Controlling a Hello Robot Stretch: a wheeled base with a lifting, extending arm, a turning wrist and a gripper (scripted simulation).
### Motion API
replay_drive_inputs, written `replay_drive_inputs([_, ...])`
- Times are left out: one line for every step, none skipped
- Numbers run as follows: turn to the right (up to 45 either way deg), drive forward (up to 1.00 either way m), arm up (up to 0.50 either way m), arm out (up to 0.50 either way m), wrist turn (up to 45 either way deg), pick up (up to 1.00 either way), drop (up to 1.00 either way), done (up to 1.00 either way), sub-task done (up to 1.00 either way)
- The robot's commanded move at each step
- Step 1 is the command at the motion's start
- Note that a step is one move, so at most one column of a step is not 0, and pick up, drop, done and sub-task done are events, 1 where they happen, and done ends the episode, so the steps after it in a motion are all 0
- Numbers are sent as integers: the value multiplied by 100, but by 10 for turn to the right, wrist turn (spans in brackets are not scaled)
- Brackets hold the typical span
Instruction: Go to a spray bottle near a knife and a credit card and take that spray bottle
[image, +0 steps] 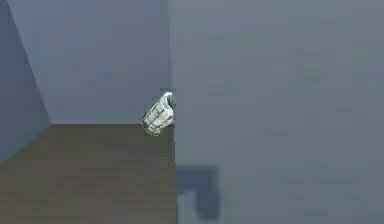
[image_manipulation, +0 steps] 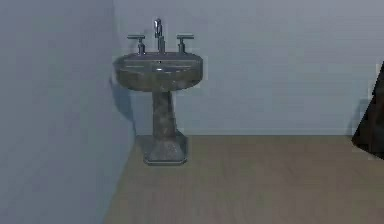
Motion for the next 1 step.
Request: replay_drive_inputs([-450,0,0,0,0,0,0,0,0])
